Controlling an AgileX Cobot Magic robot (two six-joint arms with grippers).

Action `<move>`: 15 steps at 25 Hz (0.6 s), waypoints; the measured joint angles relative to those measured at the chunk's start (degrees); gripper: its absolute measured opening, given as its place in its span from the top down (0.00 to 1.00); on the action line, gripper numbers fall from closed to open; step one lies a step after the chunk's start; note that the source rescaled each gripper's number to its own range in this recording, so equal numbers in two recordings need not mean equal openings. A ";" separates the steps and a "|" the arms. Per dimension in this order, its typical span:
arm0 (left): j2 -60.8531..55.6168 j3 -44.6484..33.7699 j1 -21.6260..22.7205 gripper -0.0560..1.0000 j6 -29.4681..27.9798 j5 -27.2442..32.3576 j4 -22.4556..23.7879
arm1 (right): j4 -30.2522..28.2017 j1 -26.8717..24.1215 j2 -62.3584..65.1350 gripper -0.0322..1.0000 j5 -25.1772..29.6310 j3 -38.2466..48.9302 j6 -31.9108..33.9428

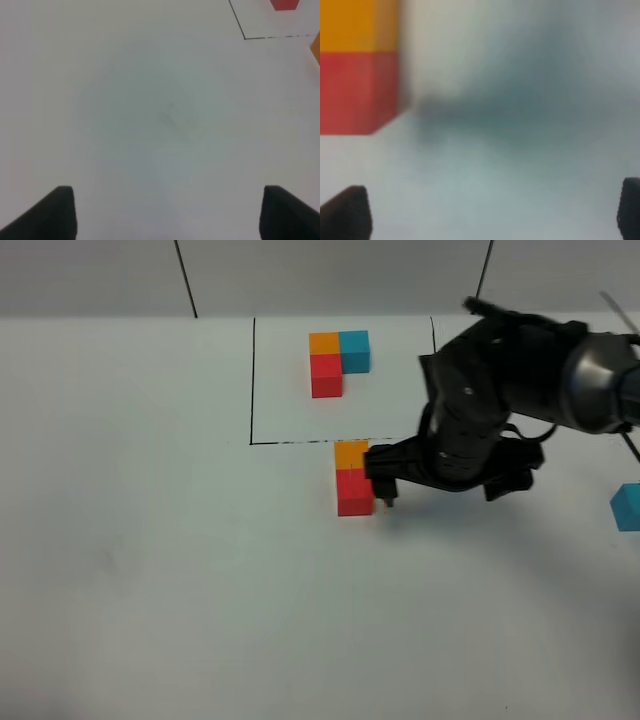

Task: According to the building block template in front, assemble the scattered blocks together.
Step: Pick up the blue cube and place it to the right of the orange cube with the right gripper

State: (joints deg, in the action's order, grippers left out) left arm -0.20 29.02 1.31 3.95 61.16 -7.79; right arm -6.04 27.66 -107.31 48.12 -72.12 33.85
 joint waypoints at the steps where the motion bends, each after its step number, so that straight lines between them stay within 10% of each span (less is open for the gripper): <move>1: 0.00 0.00 0.00 0.37 0.00 0.00 0.00 | 0.32 -1.70 2.00 0.00 -0.57 2.26 -0.72; 15: 0.00 0.00 0.00 0.37 0.00 0.00 0.00 | 0.74 -22.81 13.55 0.00 0.53 14.39 -18.10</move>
State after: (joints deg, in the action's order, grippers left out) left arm -0.20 29.02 1.31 3.95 61.16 -7.79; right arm -5.29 4.85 -93.76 48.65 -57.72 15.75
